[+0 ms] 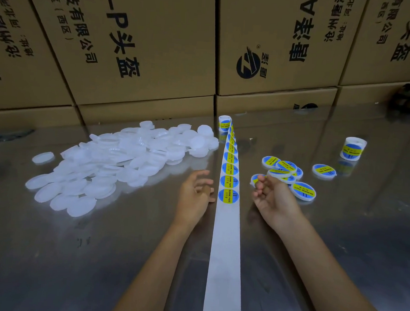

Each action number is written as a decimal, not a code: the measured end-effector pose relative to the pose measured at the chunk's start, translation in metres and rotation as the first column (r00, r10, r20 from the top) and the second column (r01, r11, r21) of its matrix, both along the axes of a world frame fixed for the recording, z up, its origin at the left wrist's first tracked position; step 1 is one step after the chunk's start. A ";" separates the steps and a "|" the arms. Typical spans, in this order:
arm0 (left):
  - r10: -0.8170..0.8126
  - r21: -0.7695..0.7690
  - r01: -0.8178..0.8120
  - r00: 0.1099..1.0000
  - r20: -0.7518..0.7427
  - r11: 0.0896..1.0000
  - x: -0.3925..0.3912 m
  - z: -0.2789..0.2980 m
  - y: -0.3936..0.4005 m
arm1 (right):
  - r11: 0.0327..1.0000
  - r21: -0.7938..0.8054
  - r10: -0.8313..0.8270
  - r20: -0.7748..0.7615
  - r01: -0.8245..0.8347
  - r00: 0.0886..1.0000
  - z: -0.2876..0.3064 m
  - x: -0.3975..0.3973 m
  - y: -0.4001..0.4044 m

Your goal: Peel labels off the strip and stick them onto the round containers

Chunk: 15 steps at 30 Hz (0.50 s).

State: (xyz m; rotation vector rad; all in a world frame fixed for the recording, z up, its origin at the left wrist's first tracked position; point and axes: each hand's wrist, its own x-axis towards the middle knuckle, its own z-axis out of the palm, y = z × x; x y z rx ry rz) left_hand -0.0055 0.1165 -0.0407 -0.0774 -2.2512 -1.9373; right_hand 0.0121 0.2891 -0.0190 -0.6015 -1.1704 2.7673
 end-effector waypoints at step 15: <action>0.087 -0.563 -0.217 0.964 -0.250 0.797 -0.088 0.005 -0.011 | 0.801 0.598 0.086 -0.150 0.021 0.985 -0.015 -0.015 -0.025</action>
